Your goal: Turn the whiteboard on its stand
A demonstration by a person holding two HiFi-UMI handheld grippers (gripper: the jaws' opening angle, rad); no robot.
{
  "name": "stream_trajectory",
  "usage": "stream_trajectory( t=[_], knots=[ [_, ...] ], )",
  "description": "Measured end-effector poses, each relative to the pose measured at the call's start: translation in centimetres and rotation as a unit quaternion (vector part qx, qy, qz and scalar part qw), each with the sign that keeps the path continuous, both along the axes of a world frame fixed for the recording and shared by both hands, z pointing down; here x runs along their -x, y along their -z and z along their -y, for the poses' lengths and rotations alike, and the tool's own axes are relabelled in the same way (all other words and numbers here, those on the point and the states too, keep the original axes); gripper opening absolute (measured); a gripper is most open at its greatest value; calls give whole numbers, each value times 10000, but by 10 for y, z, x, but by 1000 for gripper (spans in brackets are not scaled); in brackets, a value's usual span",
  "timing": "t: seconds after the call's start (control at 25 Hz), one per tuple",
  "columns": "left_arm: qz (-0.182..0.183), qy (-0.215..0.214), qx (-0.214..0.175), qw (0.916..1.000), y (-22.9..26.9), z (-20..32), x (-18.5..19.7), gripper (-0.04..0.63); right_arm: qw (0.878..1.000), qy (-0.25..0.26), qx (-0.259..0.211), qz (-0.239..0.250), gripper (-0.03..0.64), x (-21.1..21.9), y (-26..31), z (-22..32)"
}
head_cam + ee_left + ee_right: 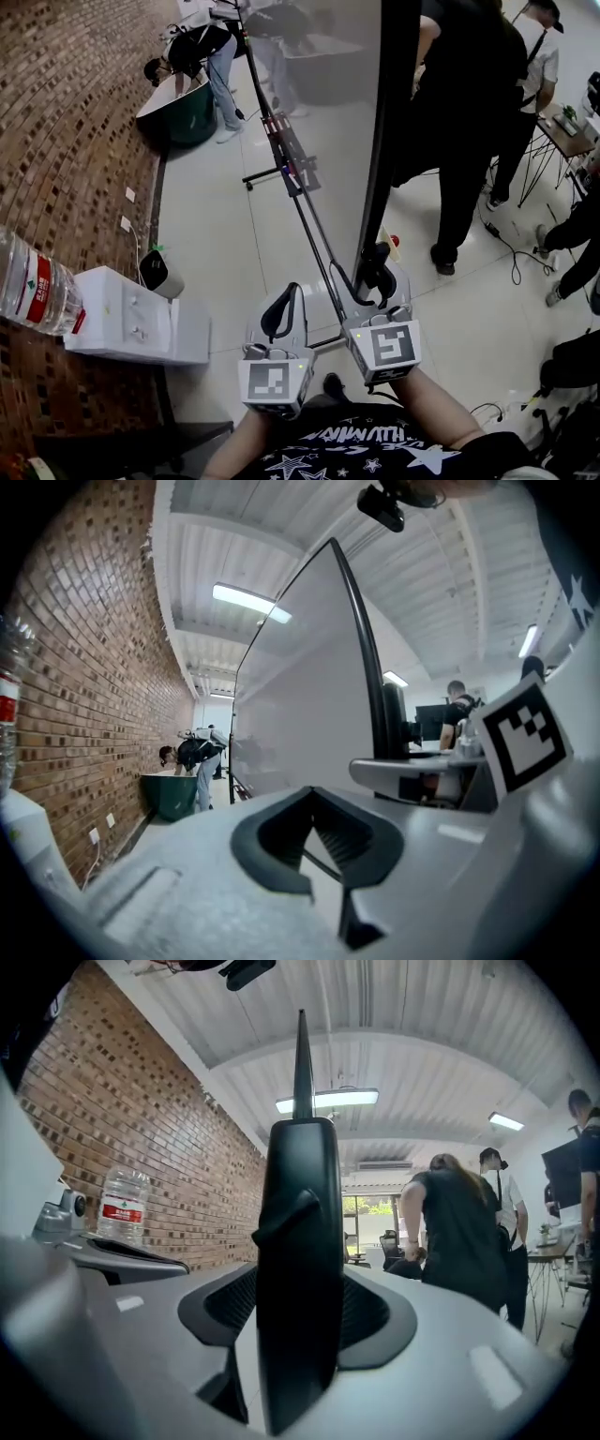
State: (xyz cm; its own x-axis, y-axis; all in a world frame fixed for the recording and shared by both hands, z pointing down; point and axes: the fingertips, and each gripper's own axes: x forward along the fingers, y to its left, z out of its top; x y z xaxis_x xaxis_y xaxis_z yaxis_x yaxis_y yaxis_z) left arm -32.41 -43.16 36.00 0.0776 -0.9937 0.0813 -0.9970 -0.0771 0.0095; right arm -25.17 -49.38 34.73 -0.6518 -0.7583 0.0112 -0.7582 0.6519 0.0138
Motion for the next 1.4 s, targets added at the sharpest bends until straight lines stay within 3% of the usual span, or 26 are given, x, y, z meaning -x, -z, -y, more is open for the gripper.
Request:
stream_trajectory(
  t=[0.24,0.32,1.08,1.4],
  knots=[
    [-68,-25,128,9999,-12,4,5,6,9998,-51,-153,102,209,-1,0,6],
    [-77,-10,130,9999,-13,6,8,6,9997,-82,-203,128,145,0,1,4],
    [-45,28,66,10000,1,10,-5,6,9996,-135,-226,107,144,-1,0,0],
    [-68,343,28,9994,15,20,-8,6,9996,-39,-260,142,144,-3,0,-7]
  ],
)
